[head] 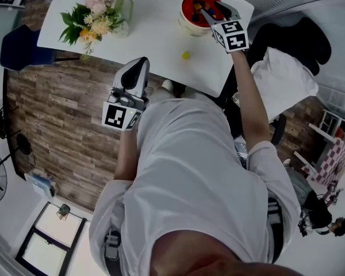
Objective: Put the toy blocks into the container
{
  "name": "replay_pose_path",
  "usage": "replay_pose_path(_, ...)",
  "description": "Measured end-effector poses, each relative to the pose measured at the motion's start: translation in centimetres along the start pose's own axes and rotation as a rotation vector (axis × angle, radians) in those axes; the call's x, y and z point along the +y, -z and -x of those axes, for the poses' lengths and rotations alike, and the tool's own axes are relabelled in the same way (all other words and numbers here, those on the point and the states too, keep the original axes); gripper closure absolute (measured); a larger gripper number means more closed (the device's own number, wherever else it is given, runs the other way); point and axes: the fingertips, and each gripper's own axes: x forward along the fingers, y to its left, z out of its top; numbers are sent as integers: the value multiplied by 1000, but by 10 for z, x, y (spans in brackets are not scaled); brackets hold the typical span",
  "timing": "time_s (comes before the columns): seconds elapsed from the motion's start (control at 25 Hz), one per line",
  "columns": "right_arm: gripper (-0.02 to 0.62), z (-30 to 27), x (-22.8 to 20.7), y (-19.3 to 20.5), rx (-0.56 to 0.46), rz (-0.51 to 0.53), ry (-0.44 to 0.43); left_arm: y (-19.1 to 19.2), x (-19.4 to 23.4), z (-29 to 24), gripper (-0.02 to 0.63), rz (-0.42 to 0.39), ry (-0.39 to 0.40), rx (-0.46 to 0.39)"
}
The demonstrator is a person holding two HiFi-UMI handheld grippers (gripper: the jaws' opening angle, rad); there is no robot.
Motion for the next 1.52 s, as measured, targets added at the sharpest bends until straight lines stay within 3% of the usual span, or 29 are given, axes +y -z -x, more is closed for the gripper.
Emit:
replay_pose_path(0.24, 460, 24, 18, -15, -84, 19, 26, 3, -1, 4, 612, 6, 0, 7)
replay_pose_path(0.4, 592, 42, 21, -22, -155, 8, 78, 4, -1, 6, 612, 2, 5, 14)
replay_pose_path(0.44, 594, 46, 22, -24, -176, 3, 82, 4, -2, 7, 612, 1, 5, 13)
replay_pose_path(0.6, 594, 62, 36, -30, -257, -10, 65, 5, -4, 8, 612, -1, 7, 16)
replay_pose_path(0.88, 594, 77, 53, -16, -290, -5, 67, 4, -9, 9, 612, -11, 28, 11)
replay_pose_path(1.36, 591, 60, 99, 41, -200, 21, 3, 6, -7, 20, 612, -11, 40, 12)
replay_pose_path(1.44, 541, 52, 108, 57, -158, 2, -25, 7, -6, 23, 612, -12, 38, 14)
replay_pose_path(1.52, 435, 43, 117, 74, -102, -13, -55, 6, -6, 26, 612, -11, 34, 15)
